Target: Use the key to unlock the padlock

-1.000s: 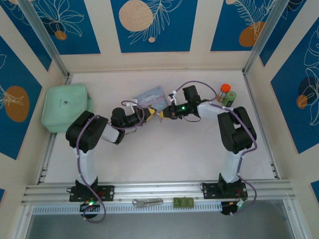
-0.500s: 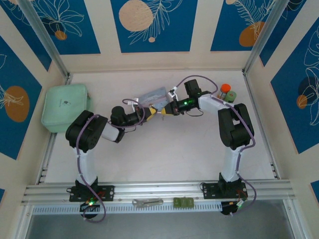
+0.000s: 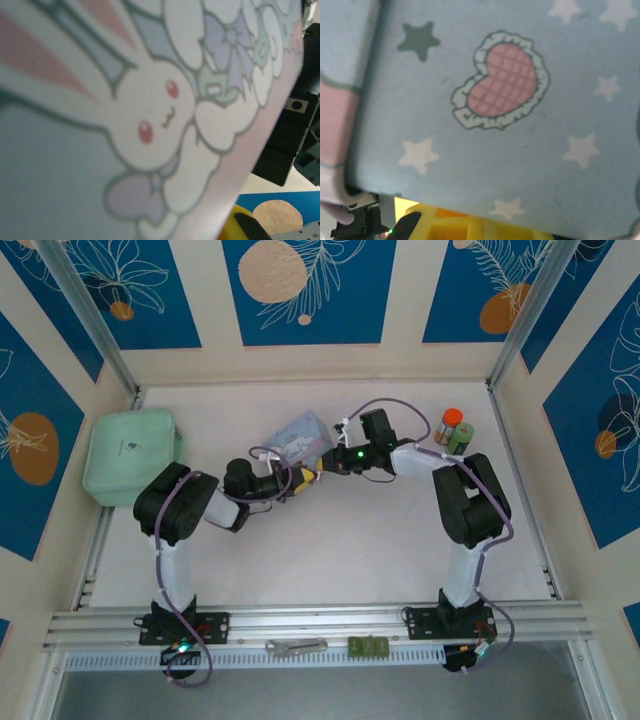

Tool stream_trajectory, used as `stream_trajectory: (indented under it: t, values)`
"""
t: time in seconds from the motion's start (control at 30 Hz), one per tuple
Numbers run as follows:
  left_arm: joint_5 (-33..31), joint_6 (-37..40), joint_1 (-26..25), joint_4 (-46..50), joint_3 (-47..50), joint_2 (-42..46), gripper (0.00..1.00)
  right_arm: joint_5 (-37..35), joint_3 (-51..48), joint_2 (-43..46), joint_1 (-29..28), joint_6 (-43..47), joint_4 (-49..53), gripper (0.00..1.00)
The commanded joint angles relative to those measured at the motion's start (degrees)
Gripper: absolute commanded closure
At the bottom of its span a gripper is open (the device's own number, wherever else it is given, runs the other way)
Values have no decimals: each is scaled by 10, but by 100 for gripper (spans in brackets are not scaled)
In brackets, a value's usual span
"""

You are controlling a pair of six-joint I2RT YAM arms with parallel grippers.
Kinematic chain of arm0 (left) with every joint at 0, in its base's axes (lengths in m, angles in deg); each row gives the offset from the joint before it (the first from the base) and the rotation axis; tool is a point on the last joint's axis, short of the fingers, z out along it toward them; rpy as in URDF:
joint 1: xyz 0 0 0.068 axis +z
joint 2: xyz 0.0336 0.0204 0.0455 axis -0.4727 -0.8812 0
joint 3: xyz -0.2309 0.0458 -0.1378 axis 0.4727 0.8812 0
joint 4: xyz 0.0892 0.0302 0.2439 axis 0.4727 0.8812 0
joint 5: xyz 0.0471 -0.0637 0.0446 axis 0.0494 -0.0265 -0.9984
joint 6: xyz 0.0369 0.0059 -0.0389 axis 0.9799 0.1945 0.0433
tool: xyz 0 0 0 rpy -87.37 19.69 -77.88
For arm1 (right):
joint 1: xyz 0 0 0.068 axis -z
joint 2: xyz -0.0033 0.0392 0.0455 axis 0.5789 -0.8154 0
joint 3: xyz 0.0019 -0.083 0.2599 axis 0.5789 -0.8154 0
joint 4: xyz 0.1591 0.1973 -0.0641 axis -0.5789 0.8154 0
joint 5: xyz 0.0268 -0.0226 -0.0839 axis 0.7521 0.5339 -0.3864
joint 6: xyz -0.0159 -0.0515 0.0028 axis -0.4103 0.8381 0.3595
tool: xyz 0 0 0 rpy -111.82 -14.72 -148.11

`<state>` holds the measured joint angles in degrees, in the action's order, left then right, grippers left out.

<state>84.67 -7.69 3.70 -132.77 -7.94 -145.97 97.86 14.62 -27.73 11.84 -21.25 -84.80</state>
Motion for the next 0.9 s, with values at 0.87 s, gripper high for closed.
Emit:
stream_trajectory:
  t: [0.87]
  values:
    - [-273, 96, -61, 130, -16, 39, 100, -41, -133, 85, 41, -69, -96, 100]
